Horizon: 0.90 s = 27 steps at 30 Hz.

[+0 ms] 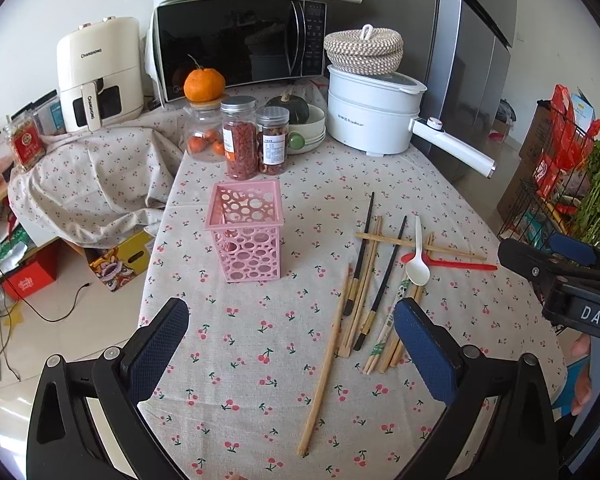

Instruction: Organize utensils

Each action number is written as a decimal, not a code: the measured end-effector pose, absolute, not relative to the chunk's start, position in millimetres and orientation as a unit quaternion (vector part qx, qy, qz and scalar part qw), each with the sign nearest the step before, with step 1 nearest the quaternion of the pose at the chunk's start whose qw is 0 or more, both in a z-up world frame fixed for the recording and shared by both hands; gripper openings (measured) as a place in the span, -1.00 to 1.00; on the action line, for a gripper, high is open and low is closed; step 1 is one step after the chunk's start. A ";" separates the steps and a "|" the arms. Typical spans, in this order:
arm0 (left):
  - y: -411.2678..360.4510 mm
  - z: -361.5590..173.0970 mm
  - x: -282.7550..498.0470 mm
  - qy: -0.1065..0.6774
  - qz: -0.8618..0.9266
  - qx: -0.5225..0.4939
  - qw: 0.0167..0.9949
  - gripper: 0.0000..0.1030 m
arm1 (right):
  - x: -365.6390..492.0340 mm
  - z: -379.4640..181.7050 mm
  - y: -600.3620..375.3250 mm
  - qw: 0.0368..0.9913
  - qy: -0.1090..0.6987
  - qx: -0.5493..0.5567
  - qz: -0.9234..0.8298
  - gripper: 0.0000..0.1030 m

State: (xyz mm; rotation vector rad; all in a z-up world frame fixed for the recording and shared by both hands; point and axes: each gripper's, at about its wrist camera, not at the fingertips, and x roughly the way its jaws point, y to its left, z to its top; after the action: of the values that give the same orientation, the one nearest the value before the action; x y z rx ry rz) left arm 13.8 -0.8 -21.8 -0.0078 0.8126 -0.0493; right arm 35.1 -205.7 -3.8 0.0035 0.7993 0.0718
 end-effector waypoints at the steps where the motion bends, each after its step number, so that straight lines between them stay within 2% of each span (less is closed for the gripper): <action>1: -2.9 -22.4 16.2 0.402 -0.028 0.002 0.915 1.00 | 37.5 -4.4 -208.7 0.918 0.394 0.005 0.032 1.00; 10: -23.2 -21.8 41.6 0.459 -0.069 0.028 0.885 1.00 | 58.5 2.0 -234.0 0.900 0.433 0.046 -0.002 1.00; 17: -27.3 -57.9 77.4 0.531 -0.102 0.000 0.841 0.97 | 91.7 -9.3 -232.5 0.880 0.473 0.046 0.011 1.00; 18: -26.9 -65.2 82.4 0.540 -0.109 -0.009 0.834 0.88 | 93.6 -13.2 -232.8 0.880 0.472 0.046 0.014 1.00; 23: -26.8 -99.0 108.1 0.575 -0.131 -0.044 0.807 0.03 | 107.0 -51.9 -237.2 0.845 0.529 0.061 0.044 1.00; 24: -27.2 -105.2 112.6 0.580 -0.132 -0.046 0.802 -0.06 | 109.5 -55.9 -237.2 0.842 0.534 0.060 0.052 1.00; 26: -26.8 -117.6 120.7 0.593 -0.135 -0.056 0.792 -0.38 | 113.0 -60.2 -237.8 0.840 0.537 0.045 0.055 1.00; 27: -27.0 -122.9 124.6 0.598 -0.134 -0.059 0.788 -0.43 | 114.4 -61.9 -238.9 0.841 0.537 0.038 0.051 1.00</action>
State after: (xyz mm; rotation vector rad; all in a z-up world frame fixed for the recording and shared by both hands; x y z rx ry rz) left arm 124.6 -27.0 -122.9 -0.1265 1.2895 -0.2894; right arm 114.4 -238.9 -61.9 0.0802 1.1345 0.1083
